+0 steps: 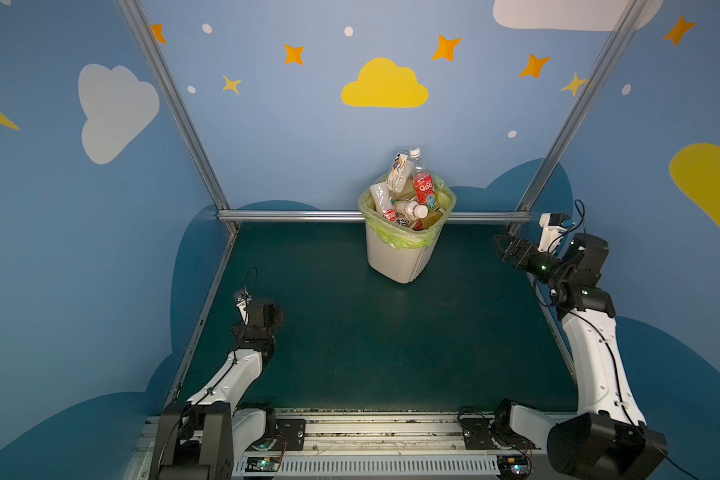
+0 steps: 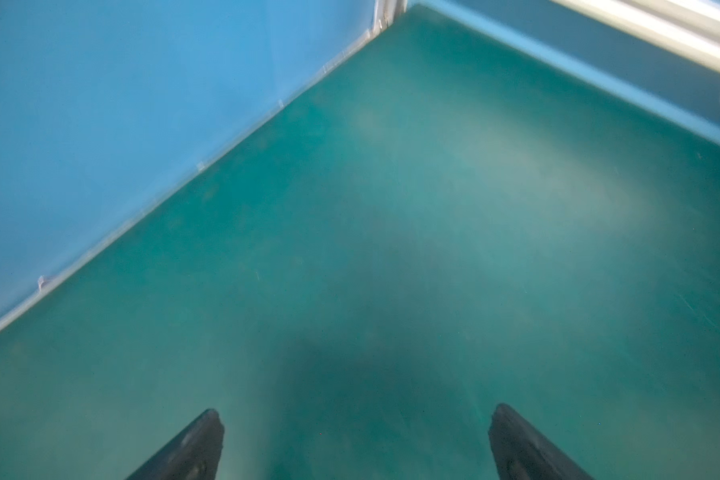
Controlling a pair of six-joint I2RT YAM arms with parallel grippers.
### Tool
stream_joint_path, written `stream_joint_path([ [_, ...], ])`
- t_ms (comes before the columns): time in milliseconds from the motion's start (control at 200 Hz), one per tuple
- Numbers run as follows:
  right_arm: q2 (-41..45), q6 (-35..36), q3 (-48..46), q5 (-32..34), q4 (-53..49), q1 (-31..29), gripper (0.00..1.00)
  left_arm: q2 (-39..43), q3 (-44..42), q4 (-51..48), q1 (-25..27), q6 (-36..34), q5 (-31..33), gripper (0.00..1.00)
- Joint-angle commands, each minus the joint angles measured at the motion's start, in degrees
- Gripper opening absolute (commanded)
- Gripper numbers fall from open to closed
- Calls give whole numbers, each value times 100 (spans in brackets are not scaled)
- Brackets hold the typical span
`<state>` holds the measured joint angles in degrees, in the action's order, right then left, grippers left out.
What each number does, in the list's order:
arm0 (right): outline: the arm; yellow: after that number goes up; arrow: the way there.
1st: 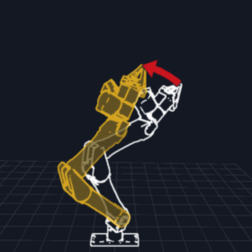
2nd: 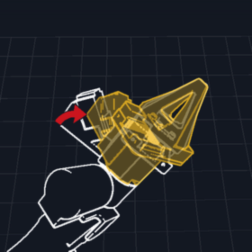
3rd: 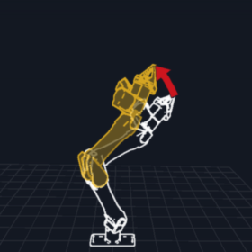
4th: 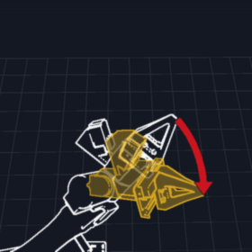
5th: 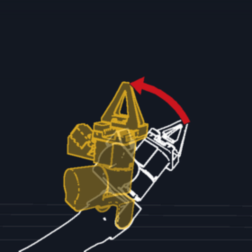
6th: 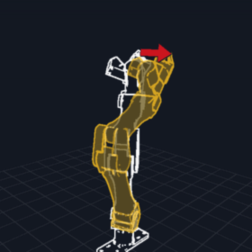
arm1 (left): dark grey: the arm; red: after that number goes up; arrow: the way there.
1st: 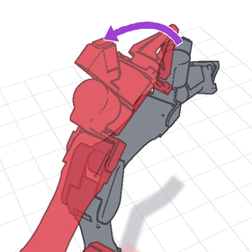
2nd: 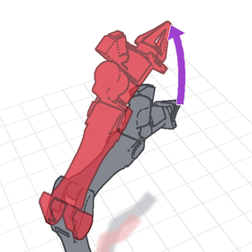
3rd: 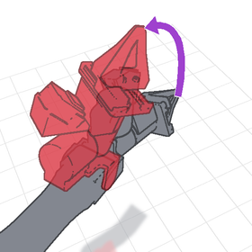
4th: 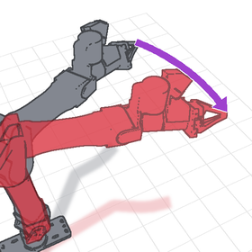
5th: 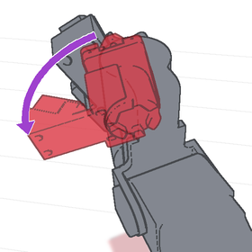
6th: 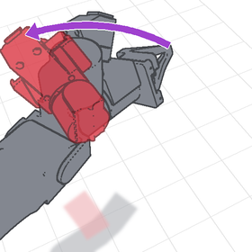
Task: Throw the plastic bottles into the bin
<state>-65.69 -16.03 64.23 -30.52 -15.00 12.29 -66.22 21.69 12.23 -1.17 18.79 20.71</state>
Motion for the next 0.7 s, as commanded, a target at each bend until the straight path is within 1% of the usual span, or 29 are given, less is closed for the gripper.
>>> stream_joint_path([
  [0,131,37,-175,93,86,22,95,-559,26,1605,-43,-554,74,100],
  [30,103,39,-234,115,86,18,94,-771,50,1835,-42,-530,121,100],
  [60,82,59,-289,124,101,25,94,-894,153,1835,-51,-595,108,100],
  [85,73,85,-330,137,90,28,95,-988,250,1812,-47,-703,19,100],
  [130,51,115,-403,151,67,24,95,-1166,319,2048,-35,-784,-84,100],
  [185,49,180,-484,189,3,33,95,-1398,465,1961,-13,-960,-298,100],
  [275,105,305,-679,286,-59,29,95,-1790,278,2780,192,-1184,-402,100],
  [330,161,359,-845,382,-51,32,94,-1825,382,2531,263,-1540,-722,100],
  [406,265,474,-1142,510,29,21,95,-1945,356,2675,234,-1508,-790,100],
  [436,291,531,-1313,581,122,19,94,-2040,257,2957,205,-1512,-840,100],
  [471,317,564,-1537,697,278,19,94,-2131,176,3217,206,-1350,-691,100],
  [541,307,549,-2004,967,659,19,94,-2045,260,2893,176,-1391,-760,100],
  [691,116,553,-3116,1243,1945,2,95,-2057,239,2976,186,-1413,-758,100],
])
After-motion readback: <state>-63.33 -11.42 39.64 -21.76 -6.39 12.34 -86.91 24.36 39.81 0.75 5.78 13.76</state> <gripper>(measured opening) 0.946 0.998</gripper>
